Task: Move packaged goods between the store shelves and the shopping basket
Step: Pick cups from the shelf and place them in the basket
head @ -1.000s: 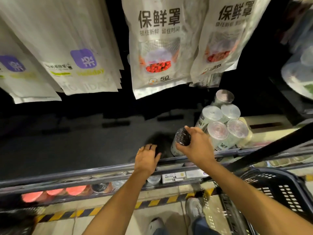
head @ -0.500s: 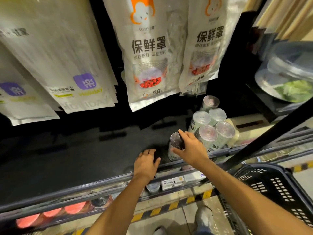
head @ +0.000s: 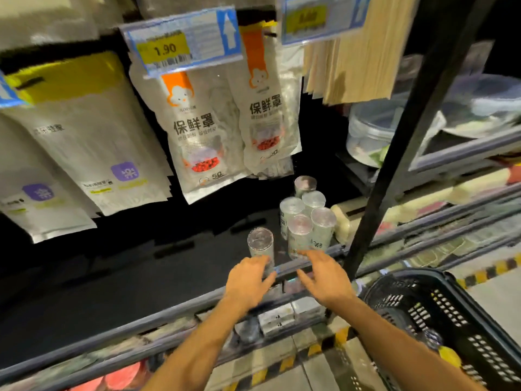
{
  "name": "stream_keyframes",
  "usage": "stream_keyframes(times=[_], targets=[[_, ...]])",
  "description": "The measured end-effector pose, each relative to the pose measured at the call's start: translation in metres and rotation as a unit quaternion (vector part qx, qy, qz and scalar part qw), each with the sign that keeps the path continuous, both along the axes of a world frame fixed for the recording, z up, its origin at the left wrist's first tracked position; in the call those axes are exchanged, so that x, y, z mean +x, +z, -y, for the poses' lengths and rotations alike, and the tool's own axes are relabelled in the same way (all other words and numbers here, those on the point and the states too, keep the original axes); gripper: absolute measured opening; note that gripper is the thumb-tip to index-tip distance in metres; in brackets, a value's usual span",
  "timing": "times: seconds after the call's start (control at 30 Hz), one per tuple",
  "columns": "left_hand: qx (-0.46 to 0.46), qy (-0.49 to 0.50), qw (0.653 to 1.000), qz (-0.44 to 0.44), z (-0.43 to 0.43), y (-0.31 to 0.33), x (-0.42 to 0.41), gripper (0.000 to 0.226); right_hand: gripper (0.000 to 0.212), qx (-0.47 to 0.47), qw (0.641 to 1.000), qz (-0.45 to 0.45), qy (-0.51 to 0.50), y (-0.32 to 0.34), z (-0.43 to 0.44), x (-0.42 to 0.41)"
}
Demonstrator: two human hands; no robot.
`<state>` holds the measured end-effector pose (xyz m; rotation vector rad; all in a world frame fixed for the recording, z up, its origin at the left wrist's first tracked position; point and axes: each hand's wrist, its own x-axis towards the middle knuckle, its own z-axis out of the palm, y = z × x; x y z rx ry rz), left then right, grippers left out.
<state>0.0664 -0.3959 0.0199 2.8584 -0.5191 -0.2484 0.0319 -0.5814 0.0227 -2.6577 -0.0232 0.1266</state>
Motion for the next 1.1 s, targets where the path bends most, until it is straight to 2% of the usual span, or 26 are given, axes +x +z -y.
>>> stream_keyframes(times=[0.33,0.57,0.9,1.1], targets=[[-0.014,-0.088,0.995,-0.038,0.142,-0.008,-0.078,0.046,0.048,0.04,0.993,-0.019,-0.112,-0.004,0.14,-0.118],[0.002,-0.18,0.981,-0.067,0.24,-0.025,-0.101,0.047,0.05,0.05,0.968,-0.04,-0.243,-0.027,0.22,-0.178],[-0.001,-0.253,0.957,-0.139,0.354,-0.07,-0.055,0.045,0.048,0.065,0.922,-0.098,-0.369,-0.071,0.298,-0.161],[0.049,-0.29,0.937,-0.187,0.414,-0.143,0.004,0.043,0.048,0.071,0.89,-0.158,-0.421,-0.131,0.343,-0.122]])
